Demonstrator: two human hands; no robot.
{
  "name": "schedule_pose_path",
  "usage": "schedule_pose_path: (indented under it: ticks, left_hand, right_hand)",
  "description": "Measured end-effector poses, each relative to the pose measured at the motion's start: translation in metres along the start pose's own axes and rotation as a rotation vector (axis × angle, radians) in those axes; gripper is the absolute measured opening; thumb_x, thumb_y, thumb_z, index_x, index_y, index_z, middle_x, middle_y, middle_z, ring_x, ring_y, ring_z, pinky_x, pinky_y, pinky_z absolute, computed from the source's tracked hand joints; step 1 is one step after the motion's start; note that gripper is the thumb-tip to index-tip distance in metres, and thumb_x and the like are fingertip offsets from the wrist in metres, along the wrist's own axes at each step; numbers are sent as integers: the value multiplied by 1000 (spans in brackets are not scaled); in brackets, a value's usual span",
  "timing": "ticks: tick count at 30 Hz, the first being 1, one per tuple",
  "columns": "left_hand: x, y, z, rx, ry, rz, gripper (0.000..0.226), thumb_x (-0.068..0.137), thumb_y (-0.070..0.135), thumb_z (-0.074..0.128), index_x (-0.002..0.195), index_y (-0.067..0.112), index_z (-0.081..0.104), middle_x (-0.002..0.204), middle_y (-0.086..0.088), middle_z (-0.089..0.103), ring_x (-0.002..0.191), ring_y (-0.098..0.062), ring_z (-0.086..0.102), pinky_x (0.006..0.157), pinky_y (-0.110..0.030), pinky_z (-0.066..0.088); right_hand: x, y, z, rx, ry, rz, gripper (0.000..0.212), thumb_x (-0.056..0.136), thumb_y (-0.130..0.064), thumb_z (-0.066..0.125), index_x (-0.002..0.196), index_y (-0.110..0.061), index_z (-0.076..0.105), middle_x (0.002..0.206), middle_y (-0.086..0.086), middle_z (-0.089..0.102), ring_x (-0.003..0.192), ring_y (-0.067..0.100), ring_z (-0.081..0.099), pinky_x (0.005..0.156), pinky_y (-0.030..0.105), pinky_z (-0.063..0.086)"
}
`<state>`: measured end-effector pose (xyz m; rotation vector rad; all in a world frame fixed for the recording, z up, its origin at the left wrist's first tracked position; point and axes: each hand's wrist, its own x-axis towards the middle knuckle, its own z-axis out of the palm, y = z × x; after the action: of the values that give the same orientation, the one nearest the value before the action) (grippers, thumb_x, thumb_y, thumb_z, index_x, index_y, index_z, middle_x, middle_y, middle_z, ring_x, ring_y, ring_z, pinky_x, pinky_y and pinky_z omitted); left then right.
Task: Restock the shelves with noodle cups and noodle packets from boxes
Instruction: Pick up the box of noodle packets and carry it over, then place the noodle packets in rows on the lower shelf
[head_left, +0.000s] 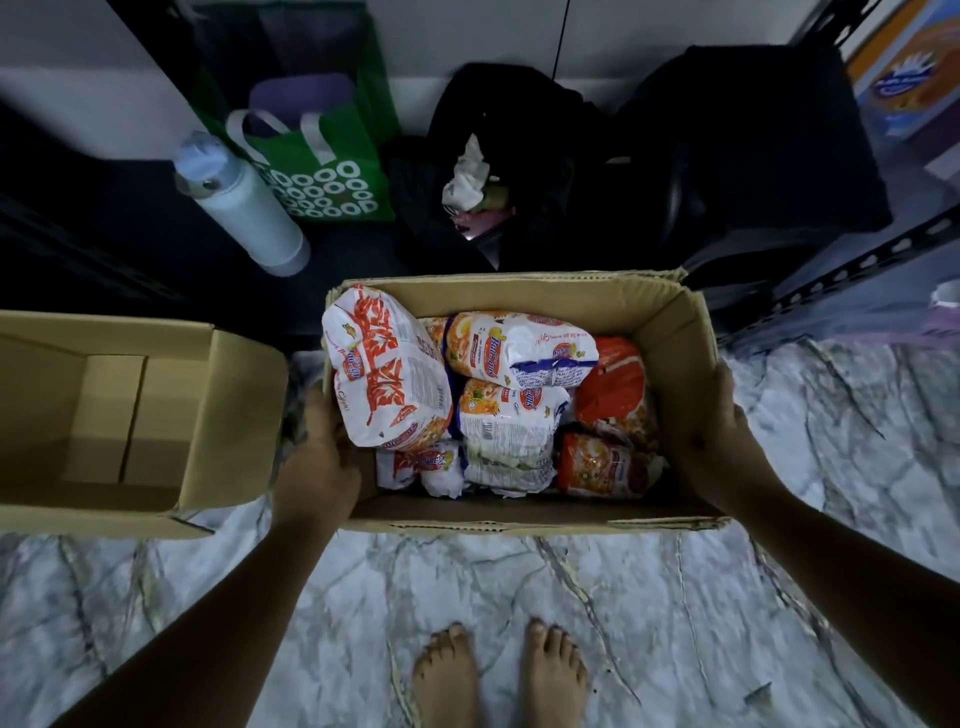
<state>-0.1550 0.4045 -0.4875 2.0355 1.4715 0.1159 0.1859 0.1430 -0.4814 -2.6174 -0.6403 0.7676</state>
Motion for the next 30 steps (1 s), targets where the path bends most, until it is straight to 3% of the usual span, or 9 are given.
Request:
schedule_pose_path:
  ticks: [4,6,9,11,14,19,24,27,30]
  left_hand:
    - [-1,2,-14,-102,-57,6,67,102,40,53,154,49,12,152,-5,48,130,-40,55,98,-60,52]
    - [-6,2,-16,-95,-64,-28,62,103,51,44,156,51,12,151,-8,48,127,-41,56,98,-63,51]
    - [-29,7,-17,-127,-20,16,61,105,40,44,159,49,16,148,-9,51,119,-38,60,93,-55,55]
    - [-48,14,-21,-81,81,118,50,107,32,44,156,33,36,147,-9,50,120,-35,59,92,-46,55]
    - [-74,21,-22,84,221,368,37,97,27,55,128,9,64,128,-13,58,116,-36,55,94,-46,48]
    - [-84,23,4,328,-47,594,41,100,41,51,121,12,70,123,-10,63,115,-35,58,94,-49,48]
    - [-81,34,32,563,-192,612,53,107,47,30,129,20,70,122,-6,72,111,-31,66,96,-51,45]
    - [-80,37,35,617,-179,634,62,108,48,18,119,23,73,92,-3,76,80,-30,71,73,-40,46]
    - [-75,37,31,610,-130,704,55,109,49,26,108,24,75,70,-2,71,55,-27,63,50,-27,34]
  right_hand:
    - [-22,-19,-1,-131,41,-46,82,93,-28,53,161,-16,9,157,31,22,136,57,35,106,64,41]
    - [-43,-27,4,-210,70,-106,75,93,-37,51,159,-14,24,161,32,17,145,55,24,114,64,33]
    - [-70,-39,14,-257,103,-194,74,95,-53,35,157,-12,36,163,25,28,151,45,24,122,59,24]
    - [-86,-45,27,-307,14,-287,72,98,-59,29,155,-17,41,162,14,37,151,37,30,123,55,24]
    - [-101,-51,45,-347,-146,-391,76,97,-69,23,149,-21,52,154,5,50,147,28,40,121,51,29]
    - [-100,-63,56,-465,-221,-467,72,97,-72,15,152,-36,43,153,-9,49,146,19,39,123,48,20]
    - [-94,-55,61,-544,-251,-467,79,95,-76,5,155,-37,38,153,-9,49,146,22,39,122,52,22]
    - [-95,-48,69,-528,-113,-514,73,99,-74,18,144,-30,56,137,-6,64,130,22,57,108,47,43]
    - [-96,-46,76,-466,66,-575,61,100,-69,35,130,-28,69,116,-7,74,105,17,70,68,27,49]
